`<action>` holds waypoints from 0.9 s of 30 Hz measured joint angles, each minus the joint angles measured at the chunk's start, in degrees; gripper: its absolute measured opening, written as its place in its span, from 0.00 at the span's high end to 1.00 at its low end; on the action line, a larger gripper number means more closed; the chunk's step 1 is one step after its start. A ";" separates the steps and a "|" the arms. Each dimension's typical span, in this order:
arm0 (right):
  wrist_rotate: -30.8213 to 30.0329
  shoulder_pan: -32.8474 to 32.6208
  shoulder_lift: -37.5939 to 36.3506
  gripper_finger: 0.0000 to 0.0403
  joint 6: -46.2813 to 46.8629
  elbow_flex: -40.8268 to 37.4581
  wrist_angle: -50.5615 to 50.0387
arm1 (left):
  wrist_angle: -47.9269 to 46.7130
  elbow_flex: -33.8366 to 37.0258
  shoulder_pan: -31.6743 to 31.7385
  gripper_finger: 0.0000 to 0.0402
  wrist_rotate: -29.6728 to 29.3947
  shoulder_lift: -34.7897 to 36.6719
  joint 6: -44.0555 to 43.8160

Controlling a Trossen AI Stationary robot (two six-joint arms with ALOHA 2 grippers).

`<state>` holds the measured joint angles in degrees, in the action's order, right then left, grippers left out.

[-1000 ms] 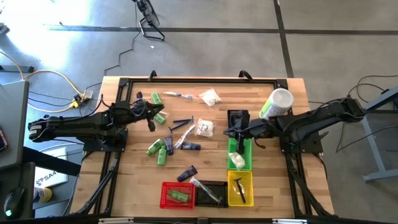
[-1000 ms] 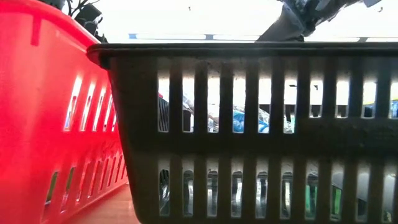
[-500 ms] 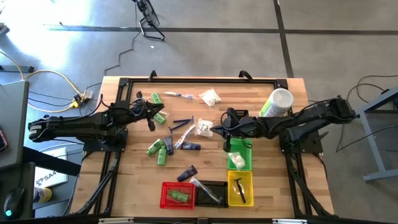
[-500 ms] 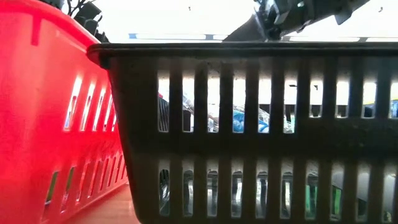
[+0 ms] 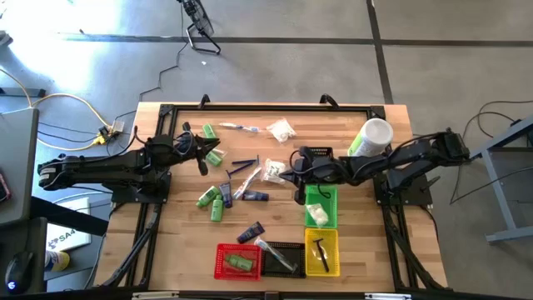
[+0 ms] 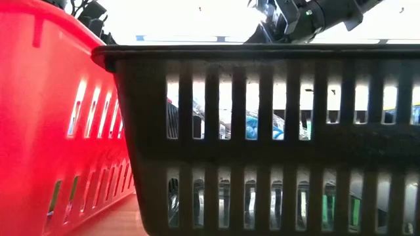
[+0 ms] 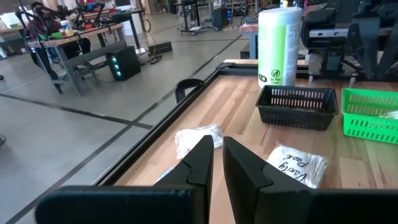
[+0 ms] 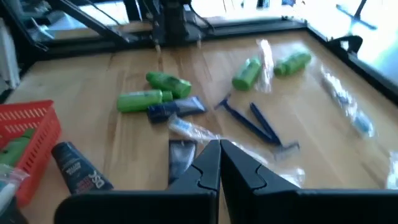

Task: Pick & Place Travel size toiletries
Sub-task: Put the bottom cotton pack into the green bin

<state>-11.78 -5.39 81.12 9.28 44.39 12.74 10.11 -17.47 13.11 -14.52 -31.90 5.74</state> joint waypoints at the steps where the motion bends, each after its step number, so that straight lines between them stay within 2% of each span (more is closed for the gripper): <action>1: 0.12 0.17 0.00 0.99 0.89 0.89 -2.29 | 0.00 0.00 -0.01 0.93 -0.02 0.00 0.00; 6: 0.05 0.31 0.00 0.99 3.12 3.65 -8.94 | 0.00 0.00 0.01 0.93 -0.20 -0.02 0.00; 15: 0.50 0.31 1.25 0.99 4.49 6.26 -10.40 | 0.12 0.00 -0.01 0.93 -0.18 -0.02 0.00; 18: 1.78 0.31 4.03 0.99 4.41 8.91 -10.59 | 0.44 -0.02 0.01 0.93 -0.18 0.00 0.00; 27: 1.59 0.56 15.37 0.99 1.19 22.19 -25.62 | 0.40 -0.02 0.00 0.93 -0.15 -0.01 0.09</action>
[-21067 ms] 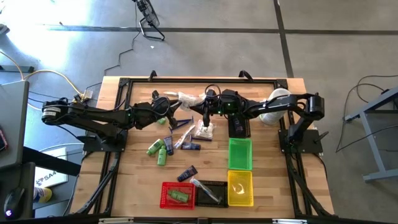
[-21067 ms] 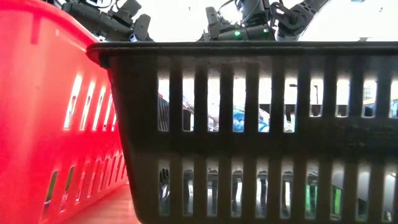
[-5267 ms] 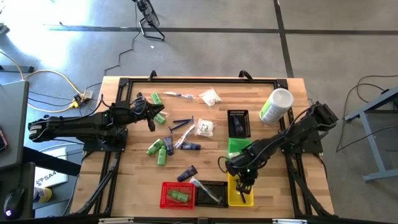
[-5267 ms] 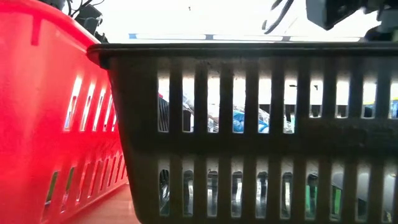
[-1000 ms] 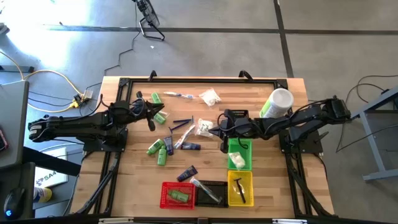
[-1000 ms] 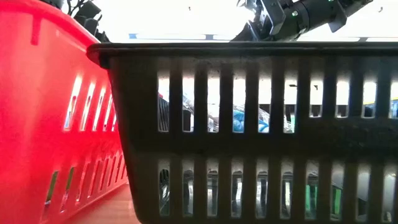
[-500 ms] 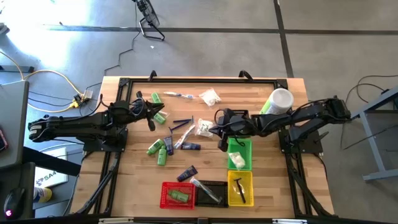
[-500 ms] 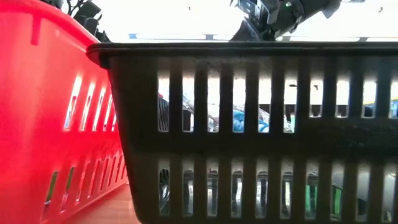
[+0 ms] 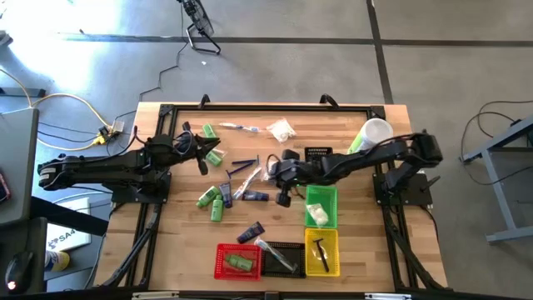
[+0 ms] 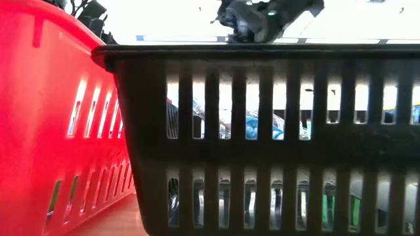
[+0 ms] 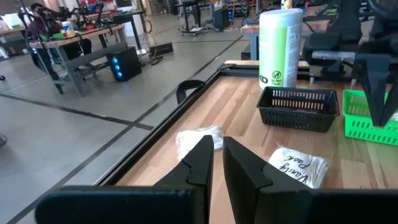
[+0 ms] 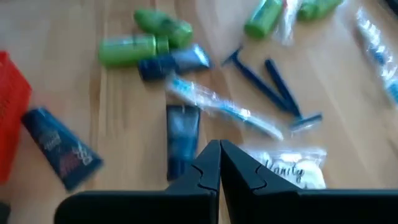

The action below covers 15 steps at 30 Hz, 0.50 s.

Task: Pick & Place Travel size toiletries
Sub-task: Put the bottom cotton pack into the green bin

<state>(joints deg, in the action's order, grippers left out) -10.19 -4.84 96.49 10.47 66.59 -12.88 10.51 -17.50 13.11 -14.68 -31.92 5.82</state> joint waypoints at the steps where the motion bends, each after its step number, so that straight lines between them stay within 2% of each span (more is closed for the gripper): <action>1: -0.17 0.11 1.19 0.99 -0.16 1.42 -2.20 | 0.07 0.00 0.01 0.93 0.00 0.02 0.00; 6: -0.06 1.55 5.15 0.99 -0.23 7.09 -4.83 | 0.04 0.00 0.02 0.93 0.00 0.02 0.04; 15: 1.10 4.26 7.86 0.99 -1.66 7.83 -1.58 | -0.03 0.00 0.02 0.93 0.02 -0.01 0.43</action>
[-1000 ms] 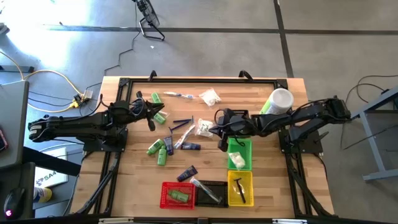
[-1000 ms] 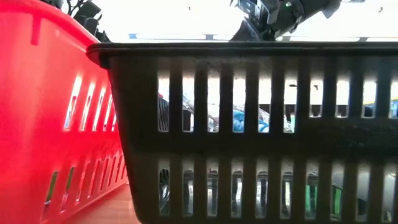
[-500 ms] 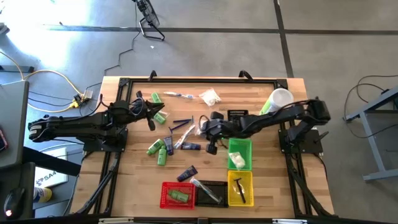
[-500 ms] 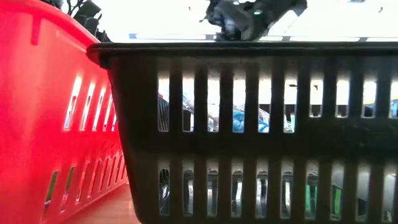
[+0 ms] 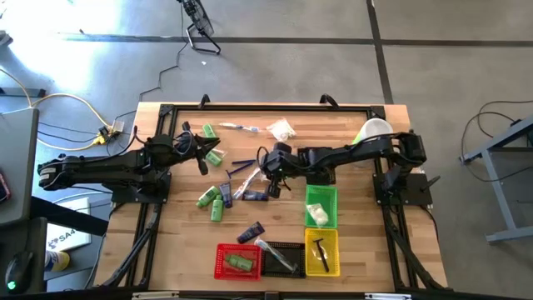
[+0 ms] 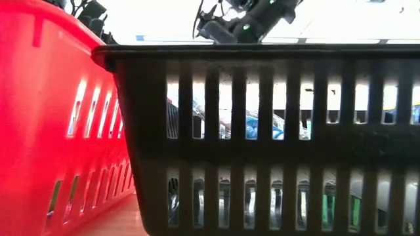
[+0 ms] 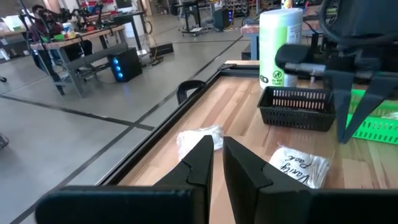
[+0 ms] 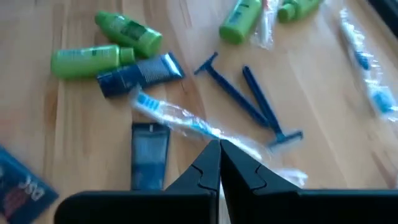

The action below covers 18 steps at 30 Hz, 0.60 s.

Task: Pick & Place Travel size toiletries
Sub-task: Put the bottom cotton pack into the green bin

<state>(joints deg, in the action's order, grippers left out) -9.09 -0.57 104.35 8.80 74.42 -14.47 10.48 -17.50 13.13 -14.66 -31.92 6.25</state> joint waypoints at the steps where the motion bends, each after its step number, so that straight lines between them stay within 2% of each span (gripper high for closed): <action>1: 0.09 0.14 0.31 0.99 -0.02 -0.03 -0.39 | 0.01 0.00 0.00 0.93 0.00 0.00 0.01; 5: 0.10 0.43 2.84 0.98 -0.07 -0.12 -0.32 | -0.12 0.00 -0.02 0.93 0.00 0.00 0.01; 8: 0.07 0.52 4.48 0.91 -0.07 -0.13 -0.04 | -0.23 0.00 0.00 0.93 0.00 0.01 0.01; 18: -0.58 0.17 8.35 0.51 0.15 -0.20 0.62 | -0.35 0.00 0.00 0.93 0.02 0.02 0.10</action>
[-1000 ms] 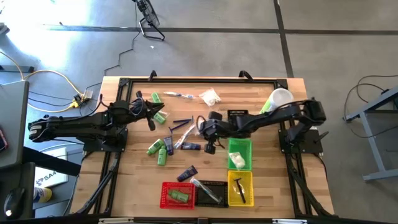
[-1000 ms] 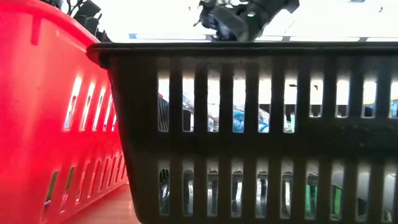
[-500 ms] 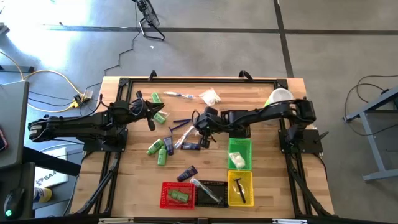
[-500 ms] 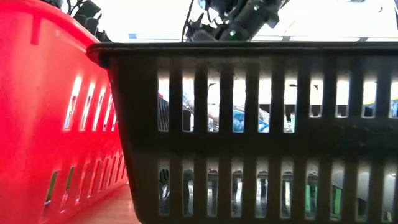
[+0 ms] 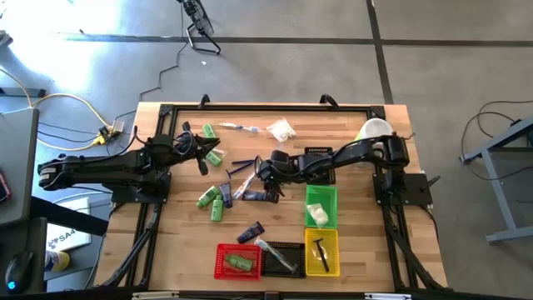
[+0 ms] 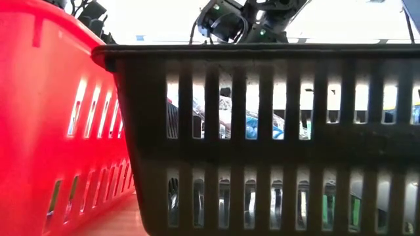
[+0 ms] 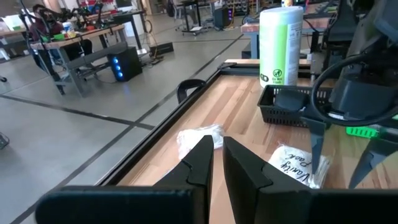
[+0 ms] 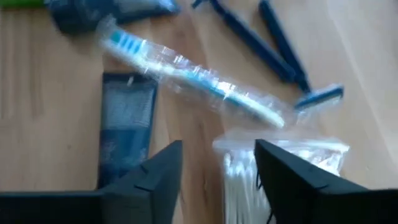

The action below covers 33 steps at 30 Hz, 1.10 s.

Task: Pick & Place Travel size toiletries
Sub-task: Put the bottom cotton pack into the green bin

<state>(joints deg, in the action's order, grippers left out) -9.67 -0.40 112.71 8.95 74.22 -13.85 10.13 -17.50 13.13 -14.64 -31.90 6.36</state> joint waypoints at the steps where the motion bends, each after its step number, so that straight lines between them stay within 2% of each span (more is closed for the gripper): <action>1: -0.73 0.02 0.19 0.48 0.13 0.02 0.64 | -0.02 0.00 0.00 0.93 -0.02 -0.01 0.01; 4: -2.46 0.07 0.39 0.43 0.11 -0.04 0.15 | 0.00 0.00 0.00 0.93 0.00 0.00 0.01; 8: -3.76 0.04 1.73 0.42 -0.04 -0.13 0.06 | -0.02 0.00 0.00 0.93 0.00 0.00 0.01; 13: -4.36 0.04 3.55 0.44 -0.19 -0.04 1.13 | 0.00 0.00 0.00 0.93 0.00 0.00 0.01; 21: -9.21 0.04 4.13 0.48 0.07 -0.02 0.32 | 0.00 0.00 0.00 0.93 0.00 0.00 0.01; 33: -8.99 -0.33 7.32 0.54 0.62 0.20 0.55 | 0.00 0.00 0.00 0.93 0.00 0.00 -0.01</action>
<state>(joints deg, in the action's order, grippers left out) -18.66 -0.74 120.03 9.56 74.41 -13.30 10.13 -17.50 13.13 -14.63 -31.90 6.35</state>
